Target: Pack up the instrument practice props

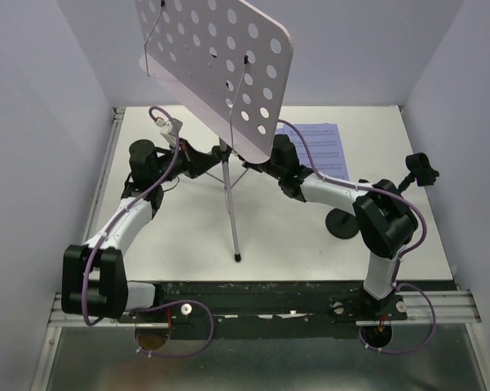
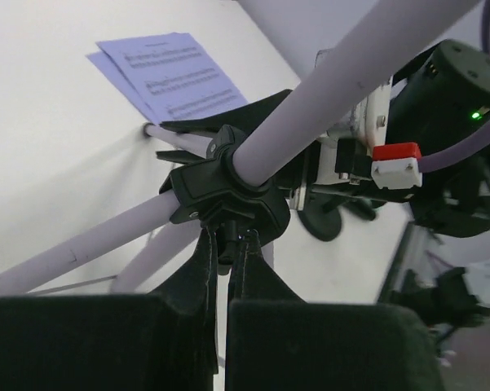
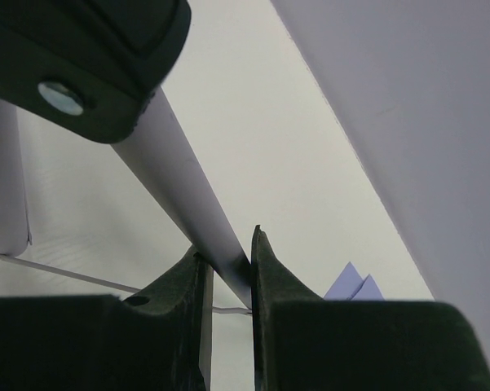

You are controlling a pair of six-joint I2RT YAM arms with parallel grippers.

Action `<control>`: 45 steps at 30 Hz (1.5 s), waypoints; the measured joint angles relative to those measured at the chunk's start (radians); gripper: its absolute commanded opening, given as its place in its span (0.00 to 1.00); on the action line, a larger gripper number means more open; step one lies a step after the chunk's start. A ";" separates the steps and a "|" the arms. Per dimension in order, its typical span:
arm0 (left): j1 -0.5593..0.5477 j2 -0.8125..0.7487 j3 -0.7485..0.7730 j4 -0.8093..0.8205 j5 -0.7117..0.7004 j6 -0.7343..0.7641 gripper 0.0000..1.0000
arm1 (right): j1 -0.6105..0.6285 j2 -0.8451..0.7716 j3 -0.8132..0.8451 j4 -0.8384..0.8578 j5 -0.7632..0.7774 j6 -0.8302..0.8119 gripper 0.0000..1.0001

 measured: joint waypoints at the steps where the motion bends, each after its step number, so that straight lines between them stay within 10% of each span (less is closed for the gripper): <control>1: 0.015 0.034 0.008 0.035 0.041 -0.063 0.00 | -0.002 0.000 0.001 -0.002 0.005 0.001 0.00; 12: 0.121 0.352 0.116 0.341 0.375 -0.750 0.00 | -0.014 0.000 0.005 -0.008 0.032 0.017 0.00; 16: 0.123 0.354 0.121 0.261 0.365 -0.929 0.35 | -0.014 0.000 0.005 -0.008 0.032 0.018 0.00; 25: 0.189 0.316 0.106 0.129 0.348 -0.884 0.77 | -0.012 0.000 0.017 -0.034 0.030 0.022 0.00; 32: 0.323 0.126 0.067 -0.095 0.324 -0.459 0.75 | -0.011 0.043 0.145 -0.192 0.044 0.018 0.00; 38: 0.182 -0.159 0.066 -0.388 0.185 0.324 0.79 | -0.011 0.053 0.168 -0.215 0.051 -0.006 0.00; 45: 0.026 -0.461 -0.170 -0.331 0.013 1.123 0.79 | -0.009 0.050 0.146 -0.193 0.051 -0.077 0.00</control>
